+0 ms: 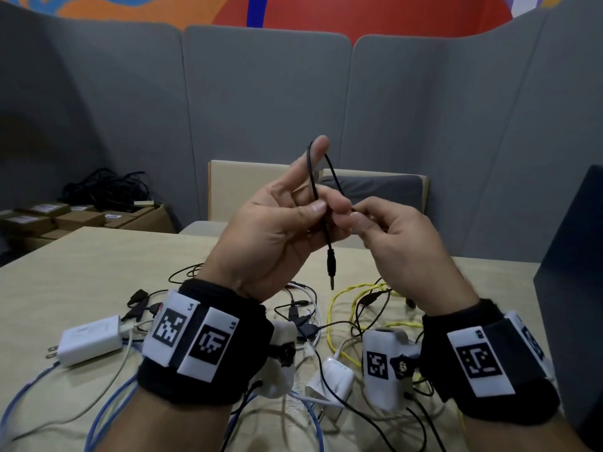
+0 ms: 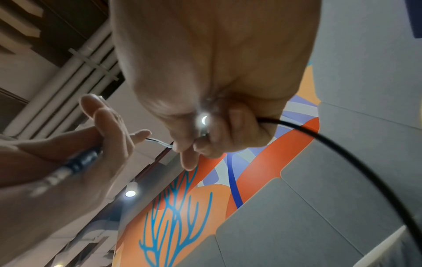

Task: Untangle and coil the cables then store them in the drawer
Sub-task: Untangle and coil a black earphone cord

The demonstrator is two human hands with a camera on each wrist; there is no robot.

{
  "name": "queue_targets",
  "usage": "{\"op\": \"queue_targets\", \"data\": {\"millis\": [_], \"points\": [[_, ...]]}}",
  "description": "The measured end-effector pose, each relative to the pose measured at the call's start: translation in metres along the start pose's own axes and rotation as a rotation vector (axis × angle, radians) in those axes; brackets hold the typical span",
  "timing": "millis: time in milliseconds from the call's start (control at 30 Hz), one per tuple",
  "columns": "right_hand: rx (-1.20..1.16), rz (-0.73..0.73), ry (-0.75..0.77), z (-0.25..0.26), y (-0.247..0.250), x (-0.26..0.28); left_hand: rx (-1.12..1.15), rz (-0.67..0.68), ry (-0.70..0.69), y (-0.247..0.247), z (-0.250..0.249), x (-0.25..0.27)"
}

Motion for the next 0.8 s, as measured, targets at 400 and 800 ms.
{"op": "queue_targets", "data": {"millis": [400,800], "points": [[0.081,0.394,0.082,0.029,-0.034,0.013,-0.264,-0.427,-0.173,0.040,-0.013,0.002],[-0.042,-0.224,0.264,0.054,0.049,0.007,-0.647,-0.012,0.225,-0.001,0.032,0.001]]}}
Point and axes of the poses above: each hand's wrist, its own x-axis away from the middle knuckle, its own y-axis out of the back of the hand, z = x × y, the point moved 9 cm from there along -x, towards the middle knuckle, and after that the axes turned 9 degrees about y, right-handed, at the moved point
